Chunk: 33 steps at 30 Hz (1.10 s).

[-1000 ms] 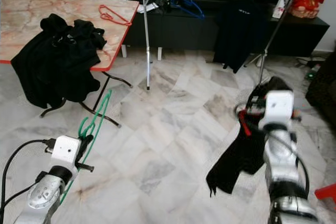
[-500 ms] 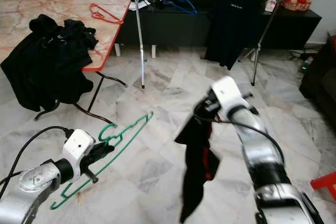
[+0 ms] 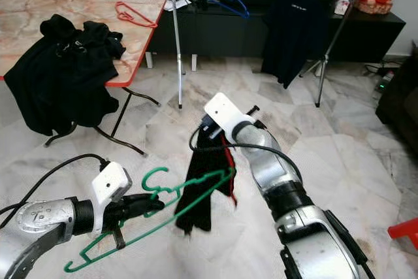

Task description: Hang hanger

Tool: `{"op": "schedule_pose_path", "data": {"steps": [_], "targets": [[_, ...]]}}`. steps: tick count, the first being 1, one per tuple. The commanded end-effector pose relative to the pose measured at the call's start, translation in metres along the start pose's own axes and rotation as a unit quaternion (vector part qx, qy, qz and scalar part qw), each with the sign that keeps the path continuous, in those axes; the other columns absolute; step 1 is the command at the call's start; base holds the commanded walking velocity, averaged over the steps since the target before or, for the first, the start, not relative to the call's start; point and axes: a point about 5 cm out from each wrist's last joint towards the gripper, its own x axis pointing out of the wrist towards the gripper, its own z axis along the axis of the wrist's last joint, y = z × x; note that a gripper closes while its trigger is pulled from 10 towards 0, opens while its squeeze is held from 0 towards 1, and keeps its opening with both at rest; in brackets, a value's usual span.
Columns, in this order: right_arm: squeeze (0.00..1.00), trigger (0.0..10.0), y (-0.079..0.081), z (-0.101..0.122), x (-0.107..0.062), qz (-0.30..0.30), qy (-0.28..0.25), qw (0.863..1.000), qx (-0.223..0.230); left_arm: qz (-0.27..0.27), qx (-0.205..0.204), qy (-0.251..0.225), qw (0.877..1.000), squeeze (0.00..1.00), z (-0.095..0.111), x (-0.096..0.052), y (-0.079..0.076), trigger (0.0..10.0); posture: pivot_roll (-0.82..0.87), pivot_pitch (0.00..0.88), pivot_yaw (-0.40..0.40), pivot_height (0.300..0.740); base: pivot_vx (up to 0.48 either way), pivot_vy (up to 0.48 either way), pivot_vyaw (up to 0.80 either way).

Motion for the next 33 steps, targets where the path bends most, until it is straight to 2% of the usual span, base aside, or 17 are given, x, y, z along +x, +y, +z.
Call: {"op": "schedule_pose_path", "data": {"steps": [1, 3, 5, 7, 12, 15, 22, 23, 28, 29, 33], "targets": [[0.00, 10.0, 0.001, 0.007, 0.003, 0.001, 0.000, 1.000, -0.017, -0.018, 0.010, 0.020, 1.000, 0.00, 0.002, -0.004, -0.005, 10.0, 0.05, 0.010, -0.075, 0.716, 0.000, 0.000, 0.00], [0.00, 10.0, 0.004, 0.009, 0.004, 0.002, 0.002, 0.999, -0.032, -0.012, 0.011, 0.033, 0.999, 0.00, 0.000, -0.006, -0.003, 10.0, 0.06, 0.017, -0.077, 0.716, 0.000, 0.000, 0.00], [0.00, 10.0, 0.006, 0.011, 0.006, 0.002, 0.000, 1.000, -0.026, 0.001, 0.024, 0.062, 0.998, 0.00, -0.007, -0.009, 0.000, 10.0, 0.06, 0.017, -0.077, 0.716, 0.000, 0.000, 0.00], [0.00, 10.0, 0.005, 0.011, 0.006, -0.003, 0.000, 1.000, -0.025, -0.003, 0.022, 0.063, 0.998, 0.00, -0.008, -0.010, -0.001, 10.0, 0.06, 0.017, -0.077, 0.716, 0.000, 0.000, 0.00], [0.00, 10.0, 0.010, 0.010, 0.008, 0.002, 0.006, 1.000, -0.023, -0.012, 0.017, 0.026, 0.999, 0.00, 0.008, -0.006, -0.006, 10.0, 0.06, 0.025, -0.082, 0.716, 0.000, 0.000, 0.00], [0.00, 10.0, 0.019, 0.012, 0.010, 0.016, 0.001, 1.000, -0.021, 0.011, 0.021, -0.008, 1.000, 0.00, 0.020, 0.001, -0.002, 10.0, 0.06, 0.026, -0.082, 0.716, 0.000, 0.000, 0.00], [0.00, 10.0, 0.022, 0.012, 0.009, 0.019, 0.000, 1.000, -0.018, 0.055, 0.040, -0.025, 0.997, 0.00, 0.029, 0.006, 0.009, 10.0, 0.05, 0.029, -0.082, 0.716, 0.000, 0.000, 0.00], [0.00, 10.0, 0.021, 0.012, 0.009, 0.018, -0.001, 1.000, -0.015, 0.070, 0.040, -0.017, 0.997, 0.00, 0.027, 0.006, 0.012, 10.0, 0.05, 0.029, -0.082, 0.716, 0.000, 0.000, 0.00], [0.00, 10.0, 0.019, 0.012, 0.009, 0.016, -0.001, 1.000, -0.016, 0.082, 0.048, 0.002, 0.995, 0.00, 0.024, 0.004, 0.016, 10.0, 0.05, 0.033, -0.085, 0.716, 0.000, 0.000, 0.00], [0.00, 10.0, 0.018, 0.011, 0.008, 0.017, 0.000, 1.000, -0.019, 0.089, 0.050, 0.019, 0.995, 0.00, 0.020, 0.002, 0.018, 10.0, 0.05, 0.033, -0.087, 0.716, 0.000, 0.000, 0.00], [0.00, 10.0, 0.017, 0.010, 0.008, 0.016, 0.001, 1.000, -0.019, 0.104, 0.053, 0.025, 0.993, 0.00, 0.018, -0.003, 0.021, 10.0, 0.05, 0.033, -0.088, 0.716, 0.000, 0.000, 0.00]]}}
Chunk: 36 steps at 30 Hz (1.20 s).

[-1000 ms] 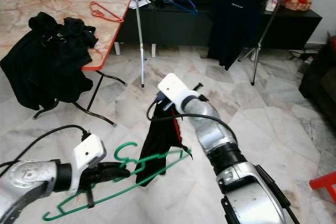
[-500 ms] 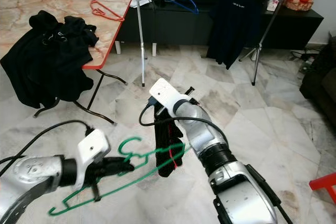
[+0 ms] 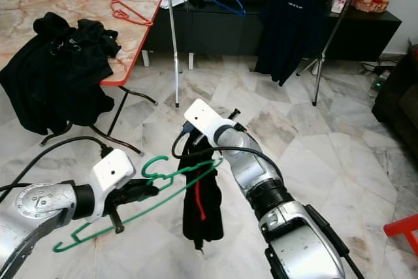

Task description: Hang hanger

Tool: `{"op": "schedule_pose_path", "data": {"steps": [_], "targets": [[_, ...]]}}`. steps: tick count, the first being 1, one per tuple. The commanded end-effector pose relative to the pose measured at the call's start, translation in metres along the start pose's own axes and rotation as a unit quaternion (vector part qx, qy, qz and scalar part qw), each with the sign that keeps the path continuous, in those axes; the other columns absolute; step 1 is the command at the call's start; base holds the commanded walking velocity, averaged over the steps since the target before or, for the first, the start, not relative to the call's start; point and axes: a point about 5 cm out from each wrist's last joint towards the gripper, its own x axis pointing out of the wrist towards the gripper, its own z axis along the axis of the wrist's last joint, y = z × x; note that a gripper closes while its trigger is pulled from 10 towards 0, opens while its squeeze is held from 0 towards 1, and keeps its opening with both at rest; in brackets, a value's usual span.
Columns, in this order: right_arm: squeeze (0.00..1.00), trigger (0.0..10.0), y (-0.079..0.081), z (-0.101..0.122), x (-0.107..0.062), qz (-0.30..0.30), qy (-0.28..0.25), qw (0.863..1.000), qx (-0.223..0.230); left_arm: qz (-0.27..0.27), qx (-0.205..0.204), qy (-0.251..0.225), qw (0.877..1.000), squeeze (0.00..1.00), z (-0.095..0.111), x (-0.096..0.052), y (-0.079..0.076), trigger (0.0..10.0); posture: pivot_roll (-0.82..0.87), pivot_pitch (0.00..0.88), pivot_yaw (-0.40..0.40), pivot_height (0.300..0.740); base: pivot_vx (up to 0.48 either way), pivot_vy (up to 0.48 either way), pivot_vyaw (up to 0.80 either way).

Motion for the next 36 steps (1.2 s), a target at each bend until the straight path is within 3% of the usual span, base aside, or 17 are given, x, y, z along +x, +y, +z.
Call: {"op": "schedule_pose_path", "data": {"steps": [1, 7, 13, 23, 36], "targets": [[0.00, 10.0, -0.007, 0.006, -0.001, -0.009, -0.013, 1.000, -0.002, 0.015, 0.004, 0.002, 1.000, 0.00, 0.000, -0.002, 0.005, 10.0, 0.06, 0.031, -0.089, 0.716, 0.000, 0.000, 0.00], [0.00, 10.0, -0.005, 0.008, -0.001, -0.006, -0.015, 1.000, -0.002, 0.052, 0.006, 0.016, 0.998, 0.00, -0.006, -0.001, 0.012, 10.0, 0.05, 0.023, -0.089, 0.716, 0.000, 0.000, 0.00], [0.00, 10.0, -0.005, 0.005, -0.001, -0.003, -0.014, 1.000, -0.005, 0.042, 0.002, 0.023, 0.999, 0.00, -0.009, 0.000, 0.008, 10.0, 0.05, 0.019, -0.091, 0.716, 0.000, 0.000, 0.00], [0.00, 10.0, -0.004, 0.005, -0.001, 0.000, -0.014, 1.000, -0.006, 0.091, 0.007, 0.021, 0.996, 0.00, -0.009, 0.002, 0.018, 10.0, 0.05, 0.017, -0.092, 0.716, 0.000, 0.000, 0.00], [0.00, 10.0, 0.003, 0.004, 0.000, 0.007, -0.008, 1.000, 0.006, 0.090, -0.016, -0.019, 0.996, 0.00, 0.002, 0.010, 0.015, 10.0, 0.05, 0.022, -0.095, 0.716, 0.000, 0.000, 0.00]]}}
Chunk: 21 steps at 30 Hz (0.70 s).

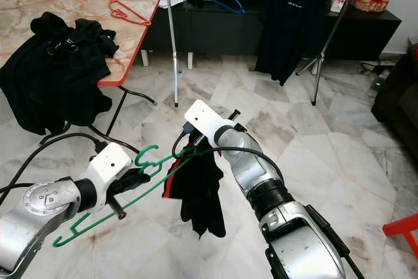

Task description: Hang hanger

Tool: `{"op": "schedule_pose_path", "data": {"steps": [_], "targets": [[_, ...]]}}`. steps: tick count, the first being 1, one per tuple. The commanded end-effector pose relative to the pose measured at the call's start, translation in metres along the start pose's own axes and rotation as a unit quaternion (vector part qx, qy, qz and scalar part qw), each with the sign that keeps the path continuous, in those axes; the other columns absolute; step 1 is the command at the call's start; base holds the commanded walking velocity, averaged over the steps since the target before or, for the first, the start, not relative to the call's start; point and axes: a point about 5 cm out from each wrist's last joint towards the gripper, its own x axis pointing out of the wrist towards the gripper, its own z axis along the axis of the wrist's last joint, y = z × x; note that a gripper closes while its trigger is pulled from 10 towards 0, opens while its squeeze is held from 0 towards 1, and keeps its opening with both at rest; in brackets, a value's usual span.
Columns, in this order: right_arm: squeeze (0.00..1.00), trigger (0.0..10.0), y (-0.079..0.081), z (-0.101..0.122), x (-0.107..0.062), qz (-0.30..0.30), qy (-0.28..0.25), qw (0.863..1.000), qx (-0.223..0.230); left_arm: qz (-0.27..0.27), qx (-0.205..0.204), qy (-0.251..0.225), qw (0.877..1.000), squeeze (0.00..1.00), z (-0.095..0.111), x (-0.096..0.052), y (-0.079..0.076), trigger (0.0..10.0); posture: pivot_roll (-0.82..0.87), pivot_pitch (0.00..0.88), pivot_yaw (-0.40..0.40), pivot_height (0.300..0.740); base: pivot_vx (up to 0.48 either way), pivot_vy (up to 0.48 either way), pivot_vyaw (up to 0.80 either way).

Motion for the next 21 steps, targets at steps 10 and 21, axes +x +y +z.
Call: {"op": "schedule_pose_path", "data": {"steps": [10, 21], "targets": [[0.00, 10.0, 0.007, 0.009, 0.001, -0.004, -0.008, 1.000, 0.018, 0.081, 0.003, -0.013, 0.997, 0.00, 0.010, 0.011, 0.013, 10.0, 0.06, 0.025, -0.096, 0.716, 0.000, 0.000, 0.00], [0.00, 10.0, 0.003, 0.007, 0.000, -0.041, 0.011, 0.998, 0.037, 0.107, 0.007, 0.037, 0.994, 0.00, 0.000, 0.017, 0.015, 10.0, 0.06, 0.025, -0.095, 0.716, 0.000, 0.000, 0.00]]}}
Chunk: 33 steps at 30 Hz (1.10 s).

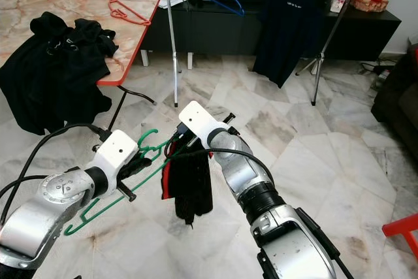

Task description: Hang hanger

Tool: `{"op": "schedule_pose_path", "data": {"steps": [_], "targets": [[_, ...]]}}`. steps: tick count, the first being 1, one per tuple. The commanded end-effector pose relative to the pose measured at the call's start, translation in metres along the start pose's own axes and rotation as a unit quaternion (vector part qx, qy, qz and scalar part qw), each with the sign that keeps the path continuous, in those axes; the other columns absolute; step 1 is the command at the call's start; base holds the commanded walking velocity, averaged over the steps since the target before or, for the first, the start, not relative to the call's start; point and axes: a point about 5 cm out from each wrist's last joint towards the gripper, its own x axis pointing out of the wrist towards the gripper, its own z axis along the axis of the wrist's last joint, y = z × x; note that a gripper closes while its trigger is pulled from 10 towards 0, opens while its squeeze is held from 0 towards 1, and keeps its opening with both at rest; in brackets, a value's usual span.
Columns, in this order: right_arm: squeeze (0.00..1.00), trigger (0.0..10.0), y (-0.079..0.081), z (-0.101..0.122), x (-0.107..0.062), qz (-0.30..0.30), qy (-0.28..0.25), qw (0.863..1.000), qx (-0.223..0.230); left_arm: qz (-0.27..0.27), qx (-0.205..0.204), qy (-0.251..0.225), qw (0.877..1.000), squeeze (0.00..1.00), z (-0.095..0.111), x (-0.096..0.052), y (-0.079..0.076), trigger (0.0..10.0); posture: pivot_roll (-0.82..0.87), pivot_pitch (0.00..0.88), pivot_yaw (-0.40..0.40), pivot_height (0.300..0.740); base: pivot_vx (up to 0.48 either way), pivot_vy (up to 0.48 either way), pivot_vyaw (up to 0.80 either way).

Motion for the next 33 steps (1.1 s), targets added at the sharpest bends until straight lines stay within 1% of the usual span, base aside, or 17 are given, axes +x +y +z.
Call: {"op": "schedule_pose_path", "data": {"steps": [1, 4, 6, 7, 9, 10, 15, 17, 21, 24, 25, 27, 28, 29, 30, 33], "targets": [[0.00, 10.0, -0.007, 0.002, -0.001, -0.019, -0.002, 1.000, 0.013, 0.024, 0.011, 0.010, 1.000, 0.00, 0.000, -0.001, 0.005, 10.0, 0.06, 0.025, -0.095, 0.716, 0.000, 0.000, 0.00], [0.00, 10.0, -0.007, 0.001, -0.002, -0.020, 0.001, 1.000, 0.014, 0.033, 0.015, 0.017, 0.999, 0.00, -0.002, -0.002, 0.008, 10.0, 0.06, 0.025, -0.095, 0.716, 0.000, 0.000, 0.00], [0.00, 10.0, -0.002, 0.004, -0.001, -0.006, -0.004, 1.000, 0.010, 0.033, 0.014, 0.011, 0.999, 0.00, -0.001, -0.001, 0.008, 10.0, 0.06, 0.025, -0.095, 0.716, 0.000, 0.000, 0.00], [0.00, 10.0, 0.003, 0.006, -0.002, 0.014, -0.009, 1.000, 0.006, 0.027, 0.013, 0.004, 1.000, 0.00, 0.001, -0.001, 0.006, 10.0, 0.06, 0.027, -0.096, 0.716, 0.000, 0.000, 0.00], [0.00, 10.0, 0.005, 0.006, -0.002, 0.019, -0.009, 1.000, 0.005, 0.026, 0.013, 0.002, 1.000, 0.00, 0.002, -0.001, 0.006, 10.0, 0.06, 0.027, -0.096, 0.716, 0.000, 0.000, 0.00], [0.00, 10.0, 0.011, 0.008, -0.002, 0.037, -0.018, 0.999, -0.002, 0.013, 0.004, -0.010, 1.000, 0.00, 0.004, -0.001, 0.003, 10.0, 0.06, 0.028, -0.096, 0.716, 0.000, 0.000, 0.00], [0.00, 10.0, 0.025, 0.013, -0.004, 0.078, -0.030, 0.996, -0.008, -0.028, -0.022, -0.045, 0.998, 0.00, 0.013, -0.002, -0.006, 10.0, 0.06, 0.028, -0.096, 0.716, 0.000, 0.000, 0.00], [0.00, 10.0, 0.026, 0.013, -0.005, 0.080, -0.030, 0.996, -0.009, -0.042, -0.032, -0.057, 0.997, 0.00, 0.016, -0.003, -0.009, 10.0, 0.06, 0.028, -0.097, 0.716, 0.000, 0.000, 0.00], [0.00, 10.0, 0.025, 0.014, -0.005, 0.078, -0.030, 0.996, -0.009, -0.043, -0.032, -0.061, 0.997, 0.00, 0.017, -0.004, -0.009, 10.0, 0.06, 0.028, -0.097, 0.716, 0.000, 0.000, 0.00], [0.00, 10.0, 0.024, 0.016, -0.006, 0.076, -0.033, 0.997, -0.009, -0.018, -0.031, -0.056, 0.998, 0.00, 0.016, -0.001, -0.003, 10.0, 0.06, 0.028, -0.097, 0.716, 0.000, 0.000, 0.00], [0.00, 10.0, 0.024, 0.017, -0.006, 0.078, -0.035, 0.996, -0.009, -0.022, -0.033, -0.058, 0.998, 0.00, 0.017, 0.000, -0.003, 10.0, 0.06, 0.028, -0.097, 0.716, 0.000, 0.000, 0.00], [0.00, 10.0, 0.028, 0.020, -0.008, 0.090, -0.045, 0.995, -0.012, -0.051, -0.035, -0.068, 0.996, 0.00, 0.019, -0.001, -0.009, 10.0, 0.05, 0.023, -0.095, 0.716, 0.000, 0.000, 0.00], [0.00, 10.0, 0.031, 0.024, -0.009, 0.102, -0.060, 0.993, -0.013, -0.064, -0.042, -0.074, 0.994, 0.00, 0.020, -0.001, -0.013, 10.0, 0.05, 0.023, -0.095, 0.716, 0.000, 0.000, 0.00], [0.00, 10.0, 0.031, 0.024, -0.009, 0.102, -0.060, 0.993, -0.013, -0.064, -0.042, -0.074, 0.994, 0.00, 0.020, -0.001, -0.013, 10.0, 0.05, 0.023, -0.095, 0.716, 0.000, 0.000, 0.00], [0.00, 10.0, 0.032, 0.027, -0.010, 0.110, -0.070, 0.991, 0.000, -0.066, -0.047, -0.074, 0.994, 0.00, 0.020, -0.001, -0.014, 10.0, 0.05, 0.023, -0.095, 0.716, 0.000, 0.000, 0.00], [0.00, 10.0, 0.029, 0.030, -0.011, 0.103, -0.075, 0.992, 0.001, -0.067, -0.048, -0.072, 0.994, 0.00, 0.018, -0.001, -0.014, 10.0, 0.05, 0.021, -0.093, 0.716, 0.000, 0.000, 0.00]]}}
